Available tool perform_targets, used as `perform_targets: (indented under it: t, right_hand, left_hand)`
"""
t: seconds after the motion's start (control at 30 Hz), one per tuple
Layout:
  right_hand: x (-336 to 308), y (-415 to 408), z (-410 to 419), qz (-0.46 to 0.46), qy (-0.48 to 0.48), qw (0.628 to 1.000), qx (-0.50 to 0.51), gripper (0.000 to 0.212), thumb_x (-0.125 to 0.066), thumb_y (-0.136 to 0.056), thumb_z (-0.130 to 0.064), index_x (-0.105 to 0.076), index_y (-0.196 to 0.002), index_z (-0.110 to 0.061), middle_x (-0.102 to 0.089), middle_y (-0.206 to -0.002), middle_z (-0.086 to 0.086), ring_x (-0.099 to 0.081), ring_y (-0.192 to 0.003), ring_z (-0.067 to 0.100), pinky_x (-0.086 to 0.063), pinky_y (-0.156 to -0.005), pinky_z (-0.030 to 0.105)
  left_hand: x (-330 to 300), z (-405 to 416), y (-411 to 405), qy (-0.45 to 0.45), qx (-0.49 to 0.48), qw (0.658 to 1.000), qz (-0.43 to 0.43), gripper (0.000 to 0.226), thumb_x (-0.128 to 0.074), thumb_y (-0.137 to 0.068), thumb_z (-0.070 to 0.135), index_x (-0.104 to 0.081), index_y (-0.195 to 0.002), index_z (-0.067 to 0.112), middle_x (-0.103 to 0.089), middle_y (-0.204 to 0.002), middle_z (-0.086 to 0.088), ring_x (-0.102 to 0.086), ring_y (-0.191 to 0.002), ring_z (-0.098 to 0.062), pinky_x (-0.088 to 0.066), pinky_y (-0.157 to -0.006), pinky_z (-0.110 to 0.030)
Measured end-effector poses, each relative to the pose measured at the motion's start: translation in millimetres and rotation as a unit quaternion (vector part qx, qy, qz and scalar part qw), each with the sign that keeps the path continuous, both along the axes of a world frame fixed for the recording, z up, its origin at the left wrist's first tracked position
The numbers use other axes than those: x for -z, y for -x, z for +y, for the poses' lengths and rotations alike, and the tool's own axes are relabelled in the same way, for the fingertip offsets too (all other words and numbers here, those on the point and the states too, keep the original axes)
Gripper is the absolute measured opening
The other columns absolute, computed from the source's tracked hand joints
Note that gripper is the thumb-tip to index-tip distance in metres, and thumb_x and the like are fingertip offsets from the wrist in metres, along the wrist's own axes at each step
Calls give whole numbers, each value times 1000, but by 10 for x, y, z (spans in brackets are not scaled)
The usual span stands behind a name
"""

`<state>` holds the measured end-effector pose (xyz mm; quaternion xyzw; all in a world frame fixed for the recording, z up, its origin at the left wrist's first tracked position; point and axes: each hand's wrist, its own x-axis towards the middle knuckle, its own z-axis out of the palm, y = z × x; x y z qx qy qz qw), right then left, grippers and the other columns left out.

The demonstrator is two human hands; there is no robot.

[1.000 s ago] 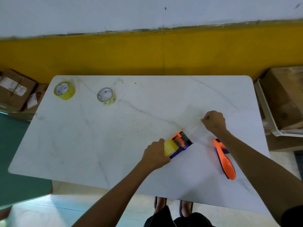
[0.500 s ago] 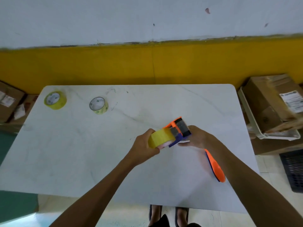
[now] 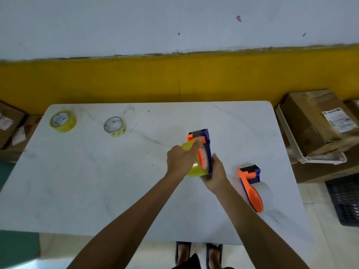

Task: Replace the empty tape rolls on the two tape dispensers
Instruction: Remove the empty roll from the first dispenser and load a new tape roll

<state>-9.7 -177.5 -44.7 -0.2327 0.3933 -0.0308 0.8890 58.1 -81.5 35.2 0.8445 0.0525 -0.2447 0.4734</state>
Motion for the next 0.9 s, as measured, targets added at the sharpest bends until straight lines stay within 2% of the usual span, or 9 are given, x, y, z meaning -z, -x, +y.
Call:
perform_targets:
  t: [0.1,0.2,0.27,0.33,0.5,0.63,0.7,0.83,0.9]
  right_hand:
    - [160,206,143,67,13,998,1,37,-45,-98,-42,-61,-117,-15,-67,-103,9,-63,-93,24,-50,-88,43]
    - [311,365,222,100,0,995,10,30,-48,-97,-43,-64,-101,-18,-70,-90,6,-65,-86,21,-52,-76,38]
    - [360,431,258,106,-19,994,-10,33,-46,-97,-45,-63,-91,-17,-70,-64,3,-68,-61,17,-50,-68,34]
    - [405,463,270,115,-36,992,-34,38,-43,-97,-45,-62,-89,-14,-69,-55,4,-62,-43,17,-49,-66,34]
    - [448,548,222,166,-81,981,-65,47,-48,-92,-52,-67,-102,-10,-77,-84,18,-68,-89,32,-56,-71,43]
    - [456,727,182,208,-74,962,-162,78,-32,-91,-68,-66,-107,0,-73,-103,24,-69,-94,37,-58,-74,41]
    - [466,865,167,245,-20,939,-239,86,-25,-91,-70,-68,-103,4,-74,-101,23,-71,-91,36,-59,-69,39]
    - [391,920,92,305,91,915,-250,68,-36,-95,-58,-65,-84,2,-70,-82,13,-66,-67,25,-61,-73,41]
    - [282,835,3,315,147,910,-227,45,-47,-93,-45,-58,-72,-7,-57,-66,8,-50,-49,19,-55,-60,29]
  left_hand:
    - [176,-43,43,-20,-24,999,44,65,-62,-66,74,-60,-83,12,-58,-81,1,-61,-81,-22,-50,-70,-32]
    - [336,-73,89,-62,-8,997,55,57,-57,-70,75,-49,-66,19,-52,-72,5,-55,-69,-17,-49,-68,-32]
    - [421,-93,126,-101,20,994,44,58,-51,-73,76,-49,-63,19,-53,-69,4,-51,-61,-13,-44,-62,-29]
    - [501,-114,175,-122,42,991,41,58,-48,-76,75,-50,-64,18,-53,-69,2,-54,-63,-16,-41,-61,-29]
    - [651,-159,277,-146,79,985,45,58,-49,-79,72,-52,-67,15,-54,-69,0,-59,-76,-25,-44,-66,-30]
    - [713,-159,284,-168,110,979,16,55,-53,-80,67,-52,-67,13,-53,-71,0,-54,-70,-23,-41,-63,-29]
    - [732,-156,298,-182,113,977,2,53,-53,-82,65,-45,-61,16,-47,-65,3,-50,-62,-20,-40,-60,-29]
    - [742,-166,311,-190,111,976,0,52,-53,-82,64,-45,-63,16,-47,-65,2,-53,-66,-23,-43,-61,-31]
    - [734,-176,286,-190,122,974,1,52,-52,-81,65,-49,-64,15,-54,-71,-2,-57,-71,-25,-45,-63,-31]
